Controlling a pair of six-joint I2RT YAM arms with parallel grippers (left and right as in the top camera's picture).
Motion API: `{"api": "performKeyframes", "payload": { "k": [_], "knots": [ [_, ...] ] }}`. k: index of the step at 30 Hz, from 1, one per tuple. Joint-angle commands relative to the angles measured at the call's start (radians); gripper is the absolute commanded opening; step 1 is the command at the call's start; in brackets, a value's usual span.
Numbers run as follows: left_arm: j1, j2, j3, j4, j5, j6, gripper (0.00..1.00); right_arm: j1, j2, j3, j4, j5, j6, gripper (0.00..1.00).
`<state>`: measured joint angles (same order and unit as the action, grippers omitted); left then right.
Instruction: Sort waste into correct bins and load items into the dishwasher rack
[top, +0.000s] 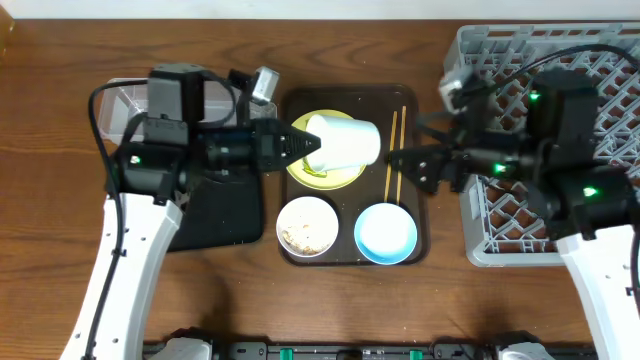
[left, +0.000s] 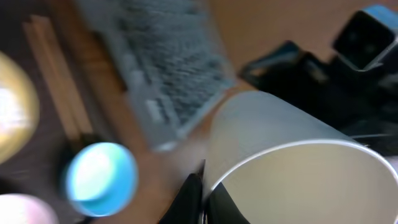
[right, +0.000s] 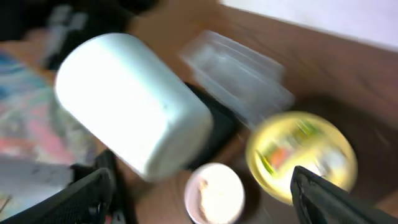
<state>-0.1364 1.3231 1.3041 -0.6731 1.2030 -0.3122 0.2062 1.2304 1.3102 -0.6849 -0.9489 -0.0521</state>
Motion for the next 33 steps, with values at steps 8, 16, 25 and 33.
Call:
{"api": "performKeyframes", "payload": {
  "k": [8,16,25,33],
  "knots": [
    [0.016,0.002,0.013,0.006,0.301,0.023,0.06,0.130,0.001,0.018,0.170,-0.266,-0.010,0.87],
    [0.016,0.002,0.013,0.006,0.319,0.023,0.06,0.140,0.022,0.018,0.180,-0.195,0.026,0.86],
    [0.016,0.002,0.013,0.006,0.314,0.023,0.15,0.148,0.023,0.018,0.181,-0.233,0.026,0.60],
    [0.016,0.002,0.013,0.005,0.275,0.023,0.57,0.010,0.008,0.018,0.141,-0.212,0.066,0.52]
  ]
}}
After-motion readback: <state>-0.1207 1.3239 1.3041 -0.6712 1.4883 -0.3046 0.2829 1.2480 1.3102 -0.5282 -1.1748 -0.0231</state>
